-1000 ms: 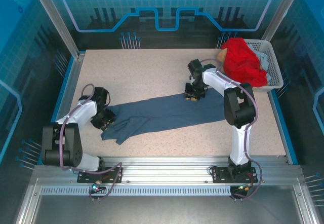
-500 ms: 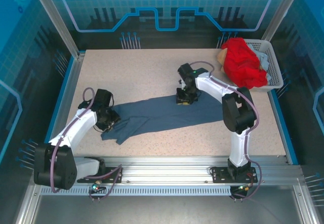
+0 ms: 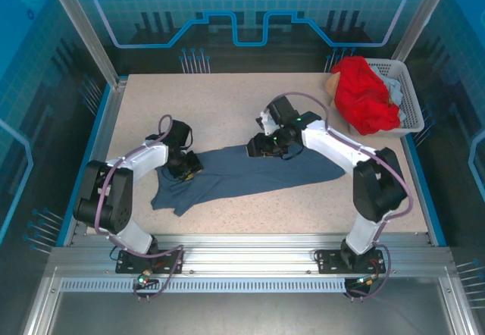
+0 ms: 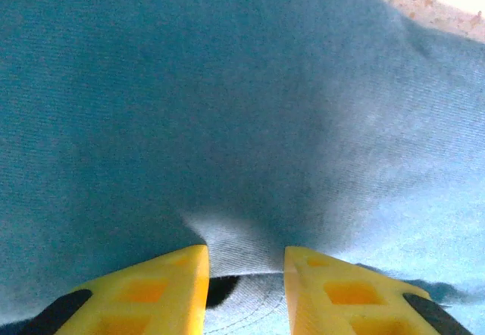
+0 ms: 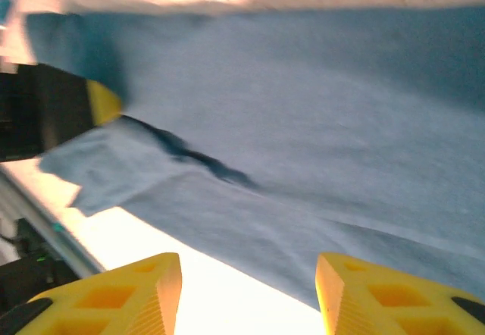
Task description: Fold and stack the t-shirts
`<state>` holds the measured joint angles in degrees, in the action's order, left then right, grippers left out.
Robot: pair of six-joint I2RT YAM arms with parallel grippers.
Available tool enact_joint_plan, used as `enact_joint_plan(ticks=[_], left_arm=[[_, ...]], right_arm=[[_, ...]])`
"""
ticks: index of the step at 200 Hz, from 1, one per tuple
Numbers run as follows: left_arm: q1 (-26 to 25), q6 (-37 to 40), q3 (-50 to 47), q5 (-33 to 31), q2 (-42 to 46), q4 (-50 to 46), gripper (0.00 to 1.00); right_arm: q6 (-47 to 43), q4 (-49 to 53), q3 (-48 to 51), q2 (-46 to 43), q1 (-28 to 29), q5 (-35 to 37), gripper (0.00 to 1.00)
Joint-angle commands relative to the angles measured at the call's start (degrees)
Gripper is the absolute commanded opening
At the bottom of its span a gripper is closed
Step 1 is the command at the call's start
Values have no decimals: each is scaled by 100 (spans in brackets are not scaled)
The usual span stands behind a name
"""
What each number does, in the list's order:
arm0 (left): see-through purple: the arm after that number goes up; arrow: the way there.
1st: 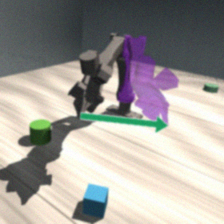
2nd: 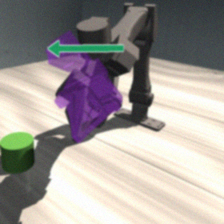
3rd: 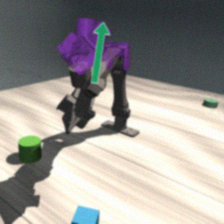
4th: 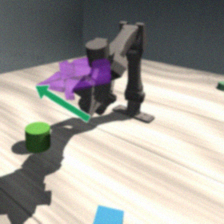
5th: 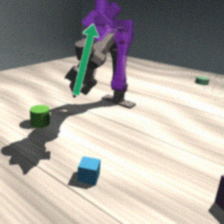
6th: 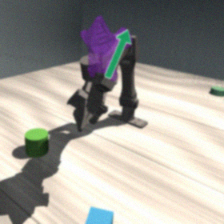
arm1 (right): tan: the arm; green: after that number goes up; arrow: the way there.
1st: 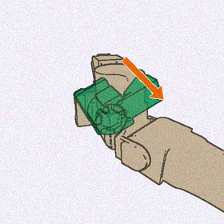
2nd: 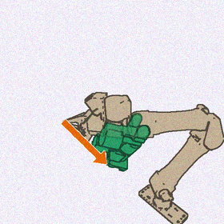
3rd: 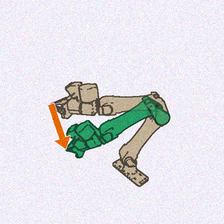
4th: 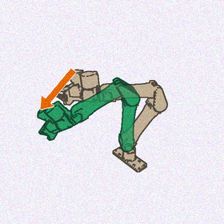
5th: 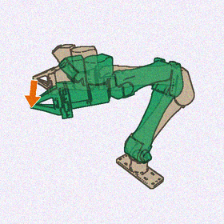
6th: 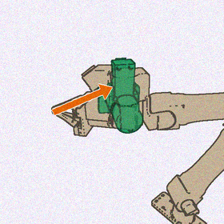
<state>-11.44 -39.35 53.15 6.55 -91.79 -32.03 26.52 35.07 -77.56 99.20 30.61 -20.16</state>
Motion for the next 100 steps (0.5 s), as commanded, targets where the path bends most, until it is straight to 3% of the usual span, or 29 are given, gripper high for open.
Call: enact_joint_plan(ticks=[1, 81, 100], left_arm=[[-73, 402, -66, 209, 45, 190, 33], [-403, 535, -267, -45, 198, -2, 34], [-409, 611, -253, -68, 192, -14, 27]], right_arm=[[-54, -305, 206, -326, -37, -497, 51], [117, -345, 435, -447, -188, -497, 50], [128, -334, 391, -430, -194, -504, 49]])
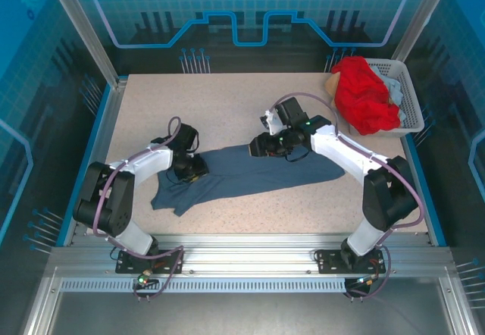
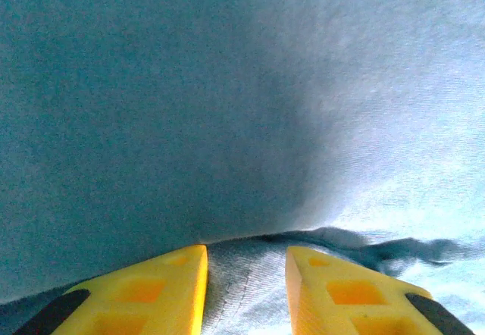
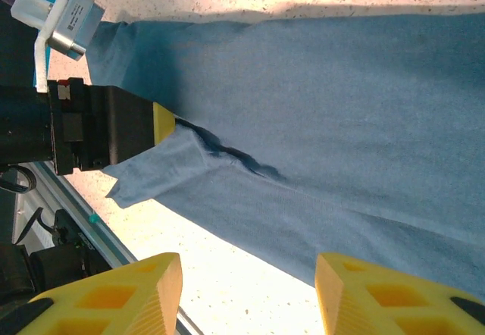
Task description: Fold and stack the t-shirts
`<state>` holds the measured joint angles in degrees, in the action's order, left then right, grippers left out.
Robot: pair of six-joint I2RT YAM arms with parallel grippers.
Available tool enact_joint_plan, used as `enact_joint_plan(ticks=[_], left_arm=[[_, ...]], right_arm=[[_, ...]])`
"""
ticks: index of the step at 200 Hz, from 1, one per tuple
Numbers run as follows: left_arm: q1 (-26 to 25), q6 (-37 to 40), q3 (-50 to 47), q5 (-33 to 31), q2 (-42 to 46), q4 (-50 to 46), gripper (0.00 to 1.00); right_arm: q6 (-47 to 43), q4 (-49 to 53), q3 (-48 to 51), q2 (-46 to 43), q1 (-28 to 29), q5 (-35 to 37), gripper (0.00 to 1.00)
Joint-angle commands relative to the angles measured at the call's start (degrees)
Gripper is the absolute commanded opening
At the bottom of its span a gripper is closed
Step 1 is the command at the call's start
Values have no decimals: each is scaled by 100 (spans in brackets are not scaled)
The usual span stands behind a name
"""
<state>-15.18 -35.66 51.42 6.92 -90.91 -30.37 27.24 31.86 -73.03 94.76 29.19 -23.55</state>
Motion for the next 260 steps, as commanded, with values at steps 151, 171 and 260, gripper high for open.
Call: enact_joint_plan(ticks=[151, 171, 260], left_arm=[[-1202, -801, 6, 594, 645, -934, 0], [-1364, -1029, 99, 691, 461, -873, 0], [-1880, -1614, 362, 697, -45, -695, 3]], right_arm=[[56, 155, 208, -193, -214, 53, 44], [53, 172, 278, -229, -230, 77, 43], [35, 199, 536, -345, -300, 97, 42]])
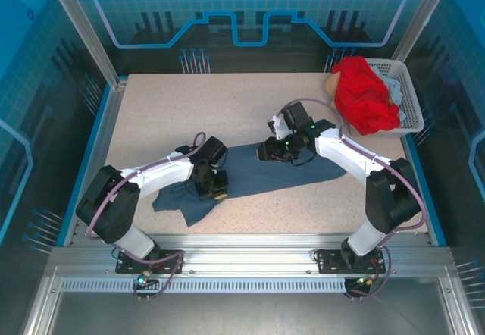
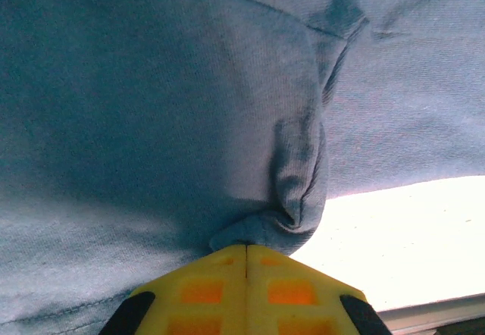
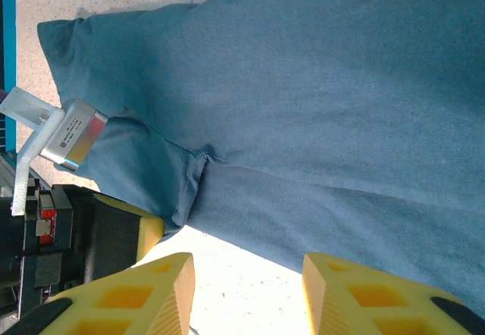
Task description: Fold and stack the t-shirts
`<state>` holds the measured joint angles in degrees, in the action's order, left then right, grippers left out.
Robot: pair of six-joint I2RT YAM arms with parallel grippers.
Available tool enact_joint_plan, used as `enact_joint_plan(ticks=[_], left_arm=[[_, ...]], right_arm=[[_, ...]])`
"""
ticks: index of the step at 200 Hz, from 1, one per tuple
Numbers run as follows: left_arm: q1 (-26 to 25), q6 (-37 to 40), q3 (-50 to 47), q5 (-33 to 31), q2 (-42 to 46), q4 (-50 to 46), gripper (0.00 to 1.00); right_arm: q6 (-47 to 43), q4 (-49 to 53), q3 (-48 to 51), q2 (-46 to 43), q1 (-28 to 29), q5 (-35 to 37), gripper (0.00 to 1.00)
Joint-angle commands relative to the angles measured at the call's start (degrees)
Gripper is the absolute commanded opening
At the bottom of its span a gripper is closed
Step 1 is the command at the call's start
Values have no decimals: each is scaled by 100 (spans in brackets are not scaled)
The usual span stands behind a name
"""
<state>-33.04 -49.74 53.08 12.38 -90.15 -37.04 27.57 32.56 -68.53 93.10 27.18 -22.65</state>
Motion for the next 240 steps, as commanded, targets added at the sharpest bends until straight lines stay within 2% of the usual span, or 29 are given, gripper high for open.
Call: enact_joint_plan(ticks=[1, 18, 24, 29, 43, 69, 94, 107, 129, 160, 201, 240], left_arm=[[-96, -205, 195, 146, -119, -34, 4], [-92, -190, 218, -40, 22, -252, 39], [-80, -173, 207, -212, 172, -389, 46], [-69, -162, 190, -389, 330, -513, 48], [96, -160, -43, -781, 883, -728, 47], [866, -174, -798, -1113, 1893, -1109, 43], [1523, 43, -1145, -1577, 2358, -1670, 40], [1699, 97, -1257, -1805, 2468, -1770, 44], [1819, 136, -1454, -2070, 2552, -1688, 46], [1914, 394, -1702, -2351, 2578, -1226, 40], [2045, 783, -1740, -2231, 2413, -421, 37], [2126, 1006, -1697, -2163, 1925, -72, 34]], right_arm=[[3, 133, 86, -174, -99, 7, 42], [-6, 162, 70, -152, -109, 13, 43], [-6, 172, 60, -152, -121, 18, 43], [-12, 175, 55, -144, -117, 18, 43], [-28, 181, 48, -135, -130, 10, 43], [-44, 156, 60, -109, -125, -69, 43], [-105, 68, 68, -99, -122, -265, 43], [-145, 31, 51, -83, -101, -402, 43], [-191, -130, 68, -103, -73, -701, 44], [-198, -179, 51, -100, -31, -837, 44], [-158, -154, 53, -95, -28, -793, 44], [-156, -130, 42, -73, -29, -746, 44]])
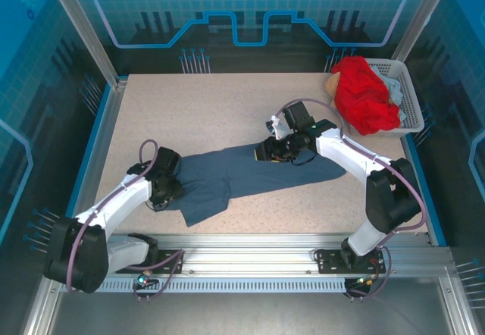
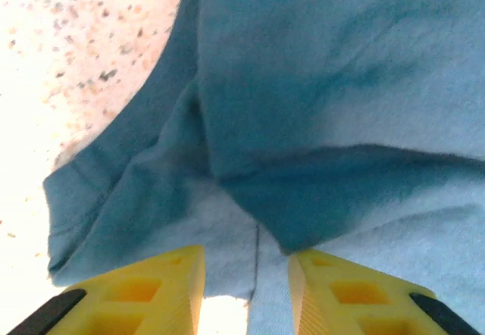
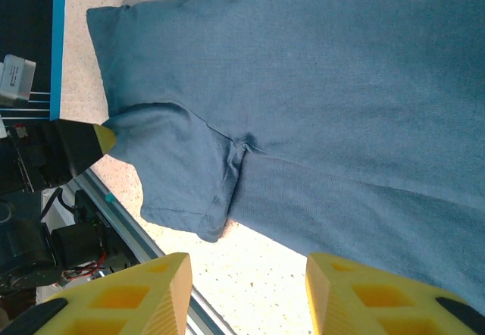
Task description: Fold and stack the t-shirts
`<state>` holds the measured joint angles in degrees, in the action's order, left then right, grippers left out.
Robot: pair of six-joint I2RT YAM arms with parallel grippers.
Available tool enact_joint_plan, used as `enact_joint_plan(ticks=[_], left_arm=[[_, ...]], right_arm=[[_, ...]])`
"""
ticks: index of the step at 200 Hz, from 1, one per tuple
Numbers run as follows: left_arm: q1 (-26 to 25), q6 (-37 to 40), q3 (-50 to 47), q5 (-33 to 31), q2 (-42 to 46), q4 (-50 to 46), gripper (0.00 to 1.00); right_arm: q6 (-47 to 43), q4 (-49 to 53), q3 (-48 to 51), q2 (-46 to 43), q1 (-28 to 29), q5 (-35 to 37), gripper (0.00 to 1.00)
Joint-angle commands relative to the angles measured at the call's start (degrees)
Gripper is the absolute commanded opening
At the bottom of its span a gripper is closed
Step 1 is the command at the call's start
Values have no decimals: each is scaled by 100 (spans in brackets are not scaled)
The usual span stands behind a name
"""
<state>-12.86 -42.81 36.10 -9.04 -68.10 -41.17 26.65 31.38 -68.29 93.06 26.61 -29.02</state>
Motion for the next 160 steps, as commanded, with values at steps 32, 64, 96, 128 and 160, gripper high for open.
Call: enact_joint_plan(ticks=[32, 64, 96, 128, 160], left_arm=[[214, 480, 192, -115, -598, 388, 33], [281, 646, 293, -41, -787, 520, 34], [308, 701, 313, -10, -887, 638, 33], [327, 729, 412, 33, -1001, 685, 29], [337, 717, 424, 90, -1050, 724, 24]], right_arm=[[-58, 0, -7, -60, 20, -82, 44], [-52, 6, 0, -51, 17, -78, 44], [-52, 1, 8, -33, 22, -69, 44], [-46, 1, -17, -7, 15, -69, 43], [-46, 26, -70, 19, 19, -70, 43]])
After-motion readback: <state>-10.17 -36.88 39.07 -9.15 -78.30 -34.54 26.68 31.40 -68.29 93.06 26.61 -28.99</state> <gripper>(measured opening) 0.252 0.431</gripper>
